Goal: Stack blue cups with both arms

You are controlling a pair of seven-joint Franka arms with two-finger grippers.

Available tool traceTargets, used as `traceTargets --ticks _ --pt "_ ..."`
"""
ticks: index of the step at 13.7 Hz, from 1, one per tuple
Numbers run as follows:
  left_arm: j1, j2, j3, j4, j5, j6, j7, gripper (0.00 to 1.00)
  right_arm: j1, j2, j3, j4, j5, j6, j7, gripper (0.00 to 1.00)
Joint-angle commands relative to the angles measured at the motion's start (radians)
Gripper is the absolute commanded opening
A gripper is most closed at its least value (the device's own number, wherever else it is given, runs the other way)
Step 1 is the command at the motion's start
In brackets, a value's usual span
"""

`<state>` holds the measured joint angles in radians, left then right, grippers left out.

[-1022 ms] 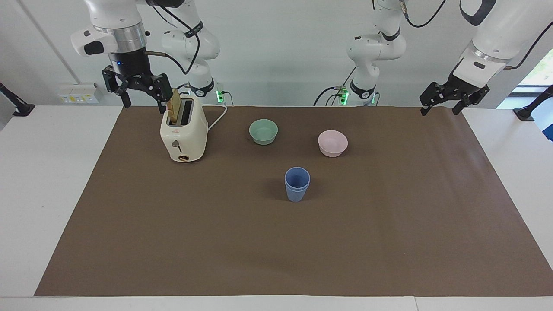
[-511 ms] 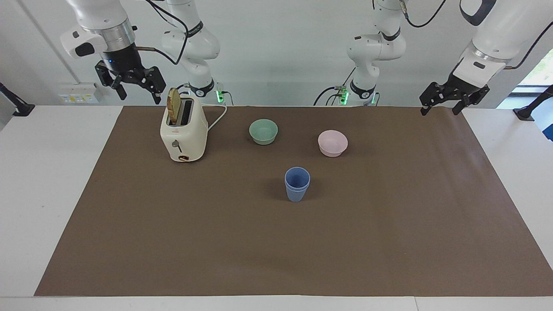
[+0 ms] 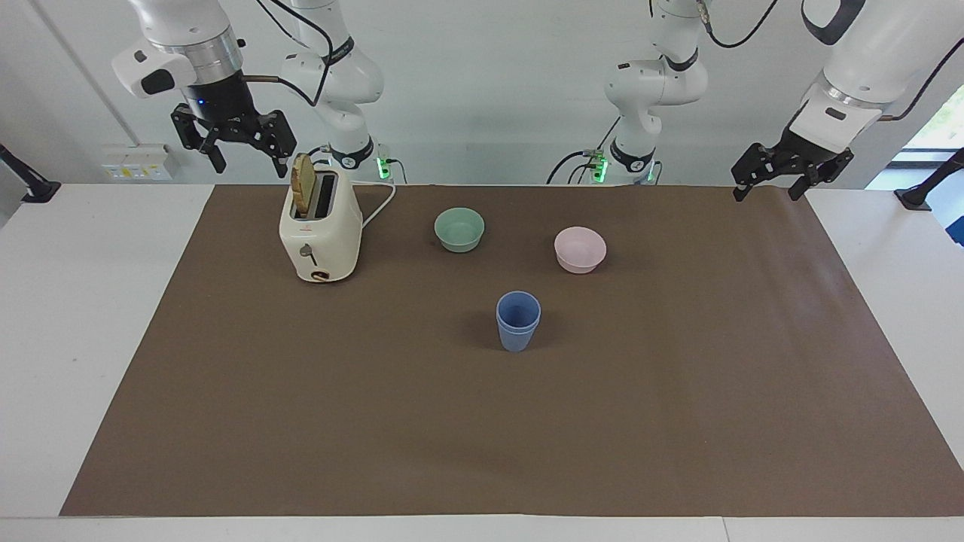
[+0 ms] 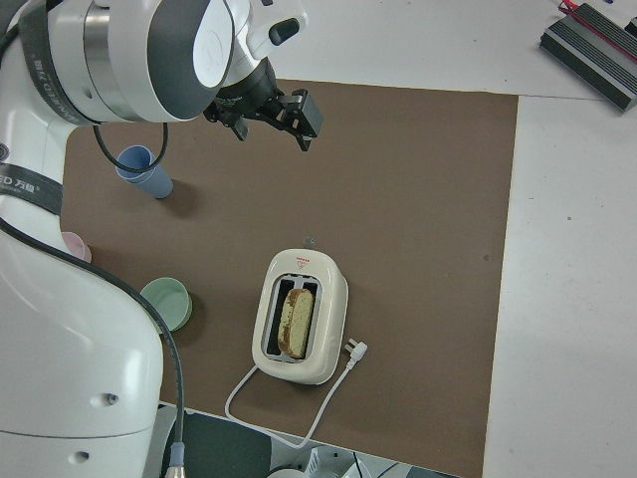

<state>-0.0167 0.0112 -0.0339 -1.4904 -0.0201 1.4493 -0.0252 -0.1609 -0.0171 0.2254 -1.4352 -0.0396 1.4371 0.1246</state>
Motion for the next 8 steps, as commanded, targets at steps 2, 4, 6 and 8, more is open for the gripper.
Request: traceTargets --ticks 2,4,6,8 --pt "0.011 -0.019 -0.004 -0.021 -0.004 -0.006 0.007 1.0 0.004 0.019 0.002 0.032 0.014 -0.018 -0.028 1.0" --pt "0.011 -0.019 -0.004 -0.021 -0.004 -0.006 0.007 1.0 0.003 0.019 0.002 0.032 0.018 -0.017 -0.025 1.0" --pt "0.011 -0.019 -0.004 -0.021 -0.004 -0.006 0.007 1.0 0.004 0.019 0.002 0.032 0.024 -0.015 -0.022 1.0" --pt "0.009 -0.019 -0.004 -0.021 -0.004 -0.006 0.007 1.0 0.003 0.019 0.002 0.032 0.024 -0.012 -0.022 1.0"
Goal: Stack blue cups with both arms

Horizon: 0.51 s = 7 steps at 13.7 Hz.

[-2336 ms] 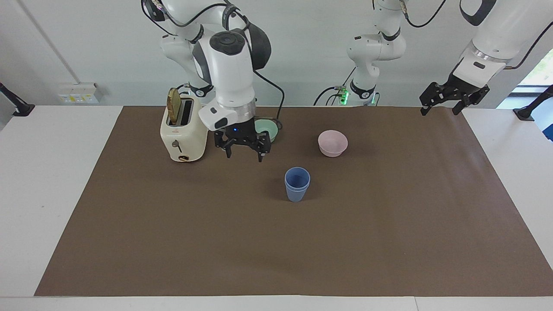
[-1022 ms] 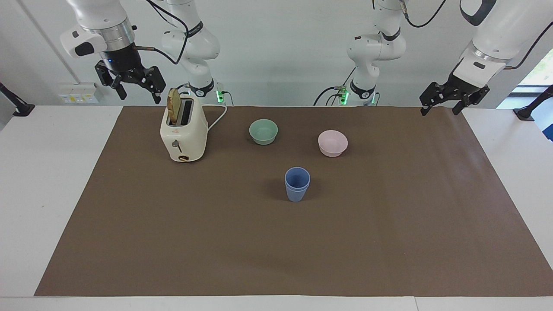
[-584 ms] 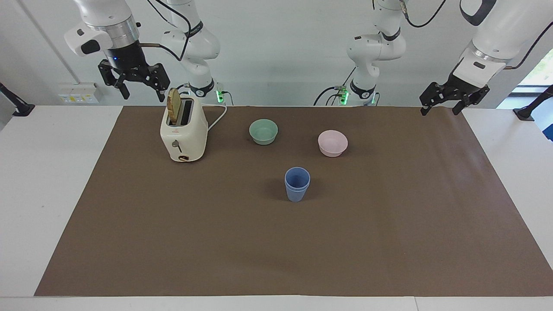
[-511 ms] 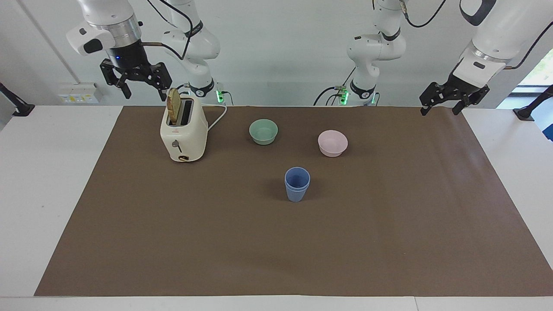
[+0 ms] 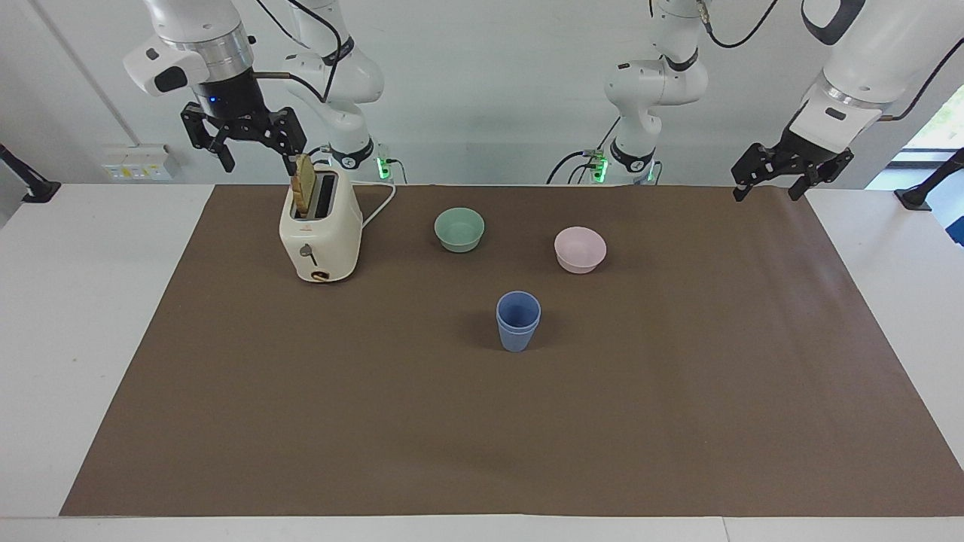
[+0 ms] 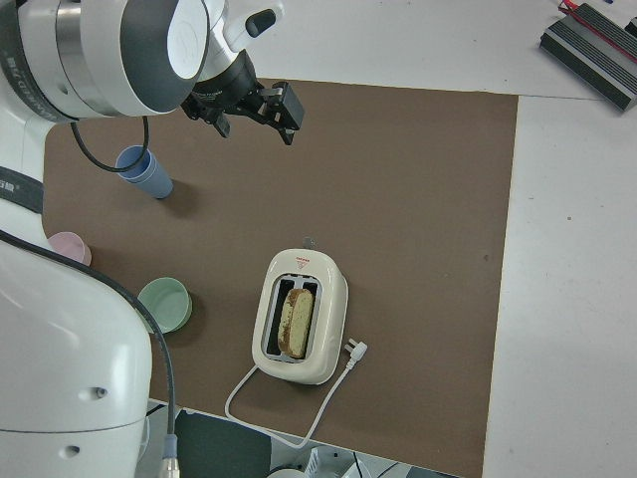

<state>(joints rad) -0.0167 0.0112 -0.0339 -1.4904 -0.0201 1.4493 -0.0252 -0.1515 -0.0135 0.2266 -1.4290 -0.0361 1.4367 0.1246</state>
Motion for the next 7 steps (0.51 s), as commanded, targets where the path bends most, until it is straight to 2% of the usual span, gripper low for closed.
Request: traceTargets --ticks 1,4,7 --pt "0.011 -0.019 -0.004 -0.021 -0.004 -0.006 0.005 1.0 -0.008 0.015 0.0 0.025 0.021 -0.012 -0.022 1.0" --pt "0.011 -0.019 -0.004 -0.021 -0.004 -0.006 0.005 1.0 0.01 0.014 -0.013 0.024 0.018 -0.01 -0.02 1.0" --pt "0.011 -0.019 -0.004 -0.021 -0.004 -0.007 0.007 1.0 0.072 0.014 -0.079 0.022 0.016 -0.01 -0.02 1.0"
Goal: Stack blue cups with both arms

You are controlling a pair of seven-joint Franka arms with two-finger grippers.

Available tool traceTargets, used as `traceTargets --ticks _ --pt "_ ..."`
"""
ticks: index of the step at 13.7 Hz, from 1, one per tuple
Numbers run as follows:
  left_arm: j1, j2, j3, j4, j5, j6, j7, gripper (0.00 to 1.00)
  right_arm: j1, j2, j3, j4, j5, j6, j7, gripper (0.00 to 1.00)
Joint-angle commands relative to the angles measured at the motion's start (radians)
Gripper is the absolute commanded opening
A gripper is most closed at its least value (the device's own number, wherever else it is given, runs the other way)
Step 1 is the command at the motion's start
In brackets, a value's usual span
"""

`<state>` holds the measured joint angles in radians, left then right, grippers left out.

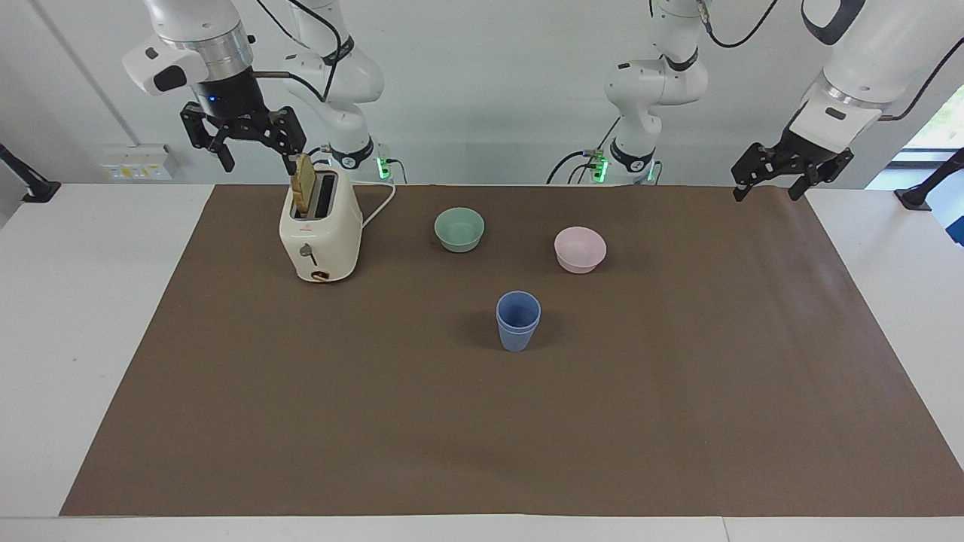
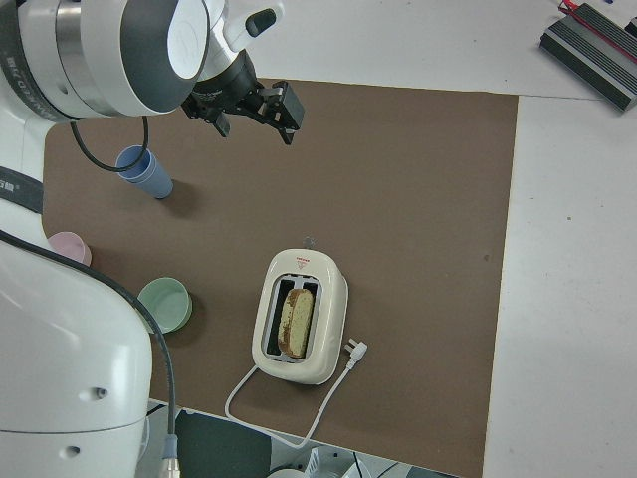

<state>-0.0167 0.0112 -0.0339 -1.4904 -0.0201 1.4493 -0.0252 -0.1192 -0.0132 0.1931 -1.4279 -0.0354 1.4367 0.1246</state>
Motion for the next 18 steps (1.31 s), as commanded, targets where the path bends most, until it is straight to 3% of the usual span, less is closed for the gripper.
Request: traceTargets --ticks 1,4,18 --pt "0.011 -0.019 -0.004 -0.021 -0.004 -0.006 0.005 1.0 0.058 0.013 -0.066 0.021 0.017 -0.012 -0.02 1.0" --pt "0.011 -0.019 -0.004 -0.021 -0.004 -0.007 0.007 1.0 0.133 0.009 -0.147 0.021 0.02 -0.015 -0.02 1.0" --pt "0.011 -0.019 -0.004 -0.021 -0.004 -0.006 0.005 1.0 0.19 0.009 -0.198 0.02 0.012 -0.019 -0.02 1.0"
